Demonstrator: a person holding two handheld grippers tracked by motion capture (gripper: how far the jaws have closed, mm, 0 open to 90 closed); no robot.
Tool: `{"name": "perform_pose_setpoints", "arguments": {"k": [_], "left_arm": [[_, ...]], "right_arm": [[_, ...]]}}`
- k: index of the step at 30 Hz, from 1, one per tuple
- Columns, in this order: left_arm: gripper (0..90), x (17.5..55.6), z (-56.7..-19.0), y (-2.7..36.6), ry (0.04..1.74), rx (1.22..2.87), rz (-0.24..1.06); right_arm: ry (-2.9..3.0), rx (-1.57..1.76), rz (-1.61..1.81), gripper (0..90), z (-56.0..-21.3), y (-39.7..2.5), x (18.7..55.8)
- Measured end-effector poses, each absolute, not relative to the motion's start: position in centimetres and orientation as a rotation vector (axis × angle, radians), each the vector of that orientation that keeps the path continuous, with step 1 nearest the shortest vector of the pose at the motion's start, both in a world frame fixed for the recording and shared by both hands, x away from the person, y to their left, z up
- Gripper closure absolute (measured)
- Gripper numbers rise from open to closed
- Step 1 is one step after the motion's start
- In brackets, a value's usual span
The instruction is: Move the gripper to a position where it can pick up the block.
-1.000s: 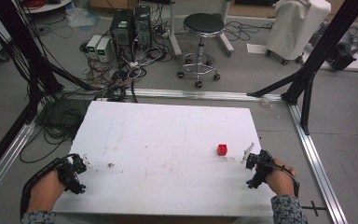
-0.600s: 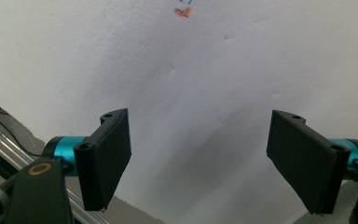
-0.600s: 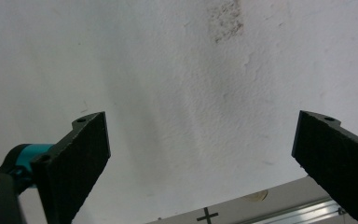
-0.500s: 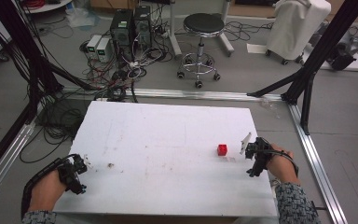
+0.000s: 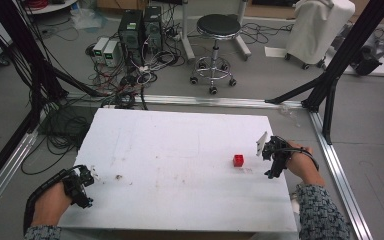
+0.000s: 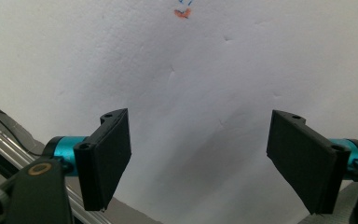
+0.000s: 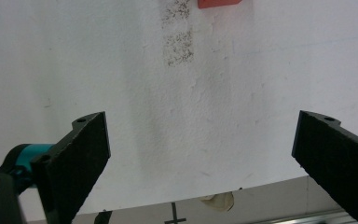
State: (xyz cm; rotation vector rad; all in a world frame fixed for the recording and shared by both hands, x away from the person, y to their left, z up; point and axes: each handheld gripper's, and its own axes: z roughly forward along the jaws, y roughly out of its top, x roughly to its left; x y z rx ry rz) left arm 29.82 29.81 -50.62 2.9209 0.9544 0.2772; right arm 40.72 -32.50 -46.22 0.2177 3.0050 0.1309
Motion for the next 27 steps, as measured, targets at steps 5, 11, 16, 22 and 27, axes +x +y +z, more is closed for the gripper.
{"name": "perform_pose_setpoints", "arguments": {"k": [5,11,16,22,27], "left_arm": [[22.1,29.8,-50.5,29.6,0.945,2.922,0.281],[22.0,29.8,-50.6,29.5,0.940,2.925,0.283],[22.0,29.8,-50.6,29.4,0.943,2.916,0.290],[22.0,29.8,-50.7,29.6,0.951,2.909,0.279],[22.0,29.8,-50.6,29.6,0.947,2.910,0.283]], "right_arm": [[3.004,0.152,0.139,3.4,-45.9,-31.8,41.5],[3.009,0.059,0.128,3.4,-45.8,-30.7,42.2],[3.015,0.037,0.126,3.4,-45.9,-29.9,43.1],[3.029,0.026,0.107,3.4,-46.4,-28.7,43.8],[3.038,0.002,0.109,3.4,-47.0,-27.5,44.3]]}}
